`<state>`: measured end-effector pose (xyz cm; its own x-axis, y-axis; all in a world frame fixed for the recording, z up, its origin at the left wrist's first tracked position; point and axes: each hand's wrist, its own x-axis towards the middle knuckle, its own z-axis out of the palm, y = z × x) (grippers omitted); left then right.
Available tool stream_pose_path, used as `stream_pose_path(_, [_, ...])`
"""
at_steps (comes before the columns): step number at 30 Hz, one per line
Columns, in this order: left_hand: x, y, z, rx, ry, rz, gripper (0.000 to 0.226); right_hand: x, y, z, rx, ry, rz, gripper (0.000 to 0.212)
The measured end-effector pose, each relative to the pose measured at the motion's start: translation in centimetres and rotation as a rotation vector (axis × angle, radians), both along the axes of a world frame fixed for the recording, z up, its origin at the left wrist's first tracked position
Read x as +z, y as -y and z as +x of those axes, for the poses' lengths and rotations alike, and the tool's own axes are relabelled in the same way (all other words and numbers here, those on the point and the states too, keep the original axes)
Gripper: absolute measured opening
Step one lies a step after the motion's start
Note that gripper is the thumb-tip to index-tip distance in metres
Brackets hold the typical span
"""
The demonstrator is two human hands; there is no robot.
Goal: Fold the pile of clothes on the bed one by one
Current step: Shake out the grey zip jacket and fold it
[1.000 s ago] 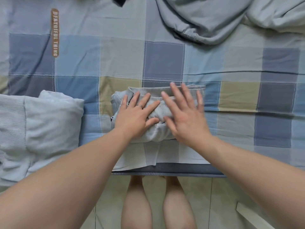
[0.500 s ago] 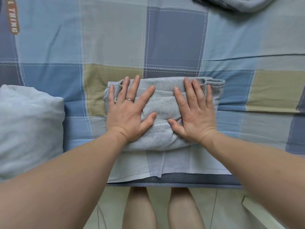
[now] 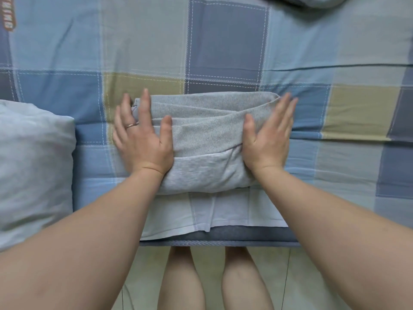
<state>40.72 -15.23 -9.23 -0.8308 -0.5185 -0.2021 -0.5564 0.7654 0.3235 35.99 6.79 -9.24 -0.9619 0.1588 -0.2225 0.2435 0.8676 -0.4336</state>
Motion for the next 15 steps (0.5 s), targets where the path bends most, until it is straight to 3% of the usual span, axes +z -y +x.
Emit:
stream_pose_path(4, [0.6, -0.4, -0.1, 0.237, -0.010, 0.126, 0.086, 0.5, -0.6, -0.3, -0.171, 0.118, -0.033, 0.109])
stream_pose_path(7, [1.2, -0.4, -0.6, 0.402, 0.087, 0.214, 0.087, 1.2, -1.7, -1.1, -0.274, 0.246, -0.218, 0.107])
stream_pose_path(12, [3.3, 1.1, -2.6, 0.394, 0.275, 0.319, 0.080, 4.0, -4.0, -3.3, -0.279, 0.463, -0.428, 0.075])
stream_pose_path(15, [5.4, 2.4, -3.1, 0.367, 0.301, 0.445, 0.075, 7.5, -3.5, -4.0, -0.265, 0.476, -0.522, 0.053])
